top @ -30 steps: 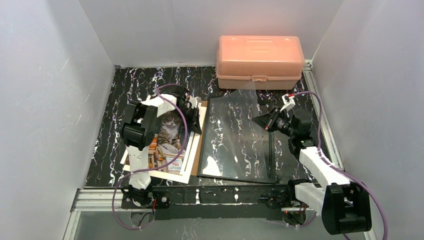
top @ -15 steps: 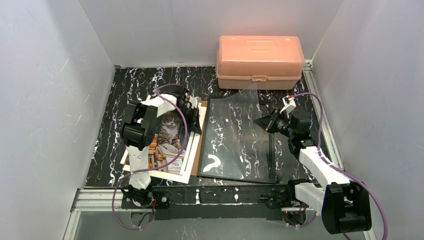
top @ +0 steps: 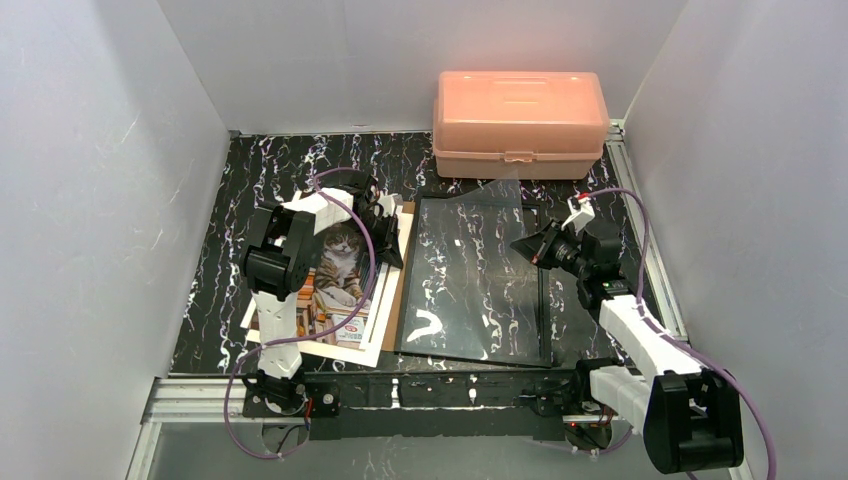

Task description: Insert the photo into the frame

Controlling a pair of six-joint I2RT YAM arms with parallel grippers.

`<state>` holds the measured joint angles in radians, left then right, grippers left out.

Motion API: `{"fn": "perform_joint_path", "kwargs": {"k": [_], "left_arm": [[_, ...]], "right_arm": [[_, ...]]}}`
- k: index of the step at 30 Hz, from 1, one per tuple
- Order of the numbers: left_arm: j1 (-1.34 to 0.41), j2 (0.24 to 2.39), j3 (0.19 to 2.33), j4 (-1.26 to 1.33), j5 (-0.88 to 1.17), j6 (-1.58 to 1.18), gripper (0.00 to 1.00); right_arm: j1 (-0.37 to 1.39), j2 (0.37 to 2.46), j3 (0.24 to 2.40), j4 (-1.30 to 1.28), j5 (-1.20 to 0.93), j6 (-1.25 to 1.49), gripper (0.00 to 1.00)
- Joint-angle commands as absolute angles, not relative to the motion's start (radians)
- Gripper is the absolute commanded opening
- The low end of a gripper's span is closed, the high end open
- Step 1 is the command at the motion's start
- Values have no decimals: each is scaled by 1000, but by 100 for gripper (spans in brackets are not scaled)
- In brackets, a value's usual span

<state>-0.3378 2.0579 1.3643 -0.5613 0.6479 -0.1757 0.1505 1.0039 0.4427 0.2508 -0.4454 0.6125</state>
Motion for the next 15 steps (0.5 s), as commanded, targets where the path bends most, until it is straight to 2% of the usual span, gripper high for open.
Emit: {"fn": "perform_joint_path", "kwargs": {"k": [1,15], "left_arm": [[-350,2062,1374,-578,658,-168,0],[-350,2062,1373,-578,658,-166,0]], "right_arm": [[152,964,425,225,-440,601,1],[152,913,344,247,-407,643,1]]}}
